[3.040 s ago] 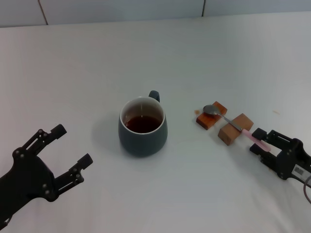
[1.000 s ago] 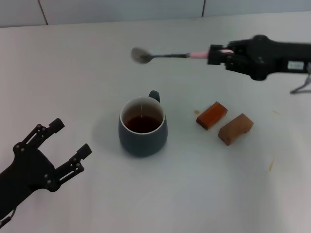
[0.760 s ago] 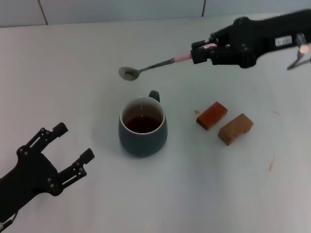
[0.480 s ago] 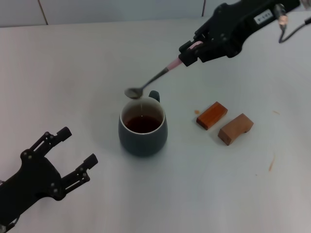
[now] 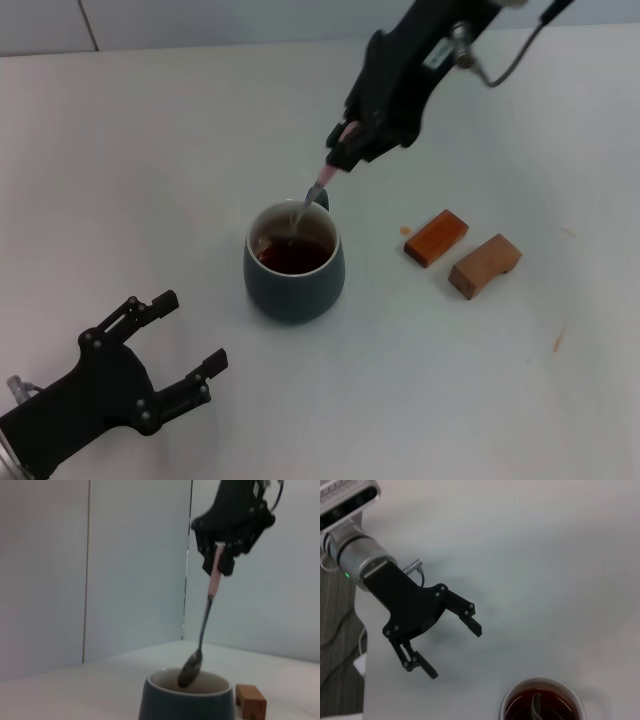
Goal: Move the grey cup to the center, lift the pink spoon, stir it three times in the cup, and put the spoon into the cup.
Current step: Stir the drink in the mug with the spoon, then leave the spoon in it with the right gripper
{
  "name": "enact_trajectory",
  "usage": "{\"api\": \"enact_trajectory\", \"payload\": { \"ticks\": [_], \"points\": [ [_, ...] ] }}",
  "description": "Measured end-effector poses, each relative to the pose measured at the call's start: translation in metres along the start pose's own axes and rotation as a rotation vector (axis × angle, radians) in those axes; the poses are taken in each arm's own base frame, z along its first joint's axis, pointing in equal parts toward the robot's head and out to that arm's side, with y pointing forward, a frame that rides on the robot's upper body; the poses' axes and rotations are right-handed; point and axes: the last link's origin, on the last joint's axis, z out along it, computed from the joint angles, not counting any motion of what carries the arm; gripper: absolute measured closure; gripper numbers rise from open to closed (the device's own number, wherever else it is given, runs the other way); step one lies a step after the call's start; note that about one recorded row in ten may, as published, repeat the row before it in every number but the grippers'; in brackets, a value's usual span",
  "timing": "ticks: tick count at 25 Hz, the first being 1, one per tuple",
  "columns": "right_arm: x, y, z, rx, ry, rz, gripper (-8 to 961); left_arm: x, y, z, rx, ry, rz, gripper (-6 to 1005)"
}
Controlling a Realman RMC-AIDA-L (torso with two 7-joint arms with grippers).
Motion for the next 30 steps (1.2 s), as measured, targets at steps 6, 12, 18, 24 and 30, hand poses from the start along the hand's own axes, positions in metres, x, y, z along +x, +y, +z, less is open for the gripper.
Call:
{"api": "enact_trajectory", "payload": {
  "ticks": [6, 12, 18, 24, 30],
  "points": [
    [-0.017, 0.0, 0.024, 0.045, 0.114, -0.036, 830, 0.0, 0.0, 0.001, -0.002, -0.003, 0.001, 133],
    [-0.022, 0.0, 0.041, 0.038, 0.157, -0.047, 829, 0.0, 0.0, 0.002, -0.005, -0.002, -0.003, 133],
    [-0.03, 0.007, 0.048, 0.01, 0.164, -0.085, 827, 0.0, 0.0, 0.003, -0.005, -0.002, -0.005, 133],
    [-0.035, 0.003, 0.056, 0.046, 0.178, -0.103, 826, 0.0, 0.0, 0.004, -0.002, 0.0, -0.006, 133],
    [-0.034, 0.0, 0.055, 0.064, 0.197, -0.095, 825, -0.001, -0.001, 0.004, 0.0, -0.008, -0.006, 133]
  ]
}}
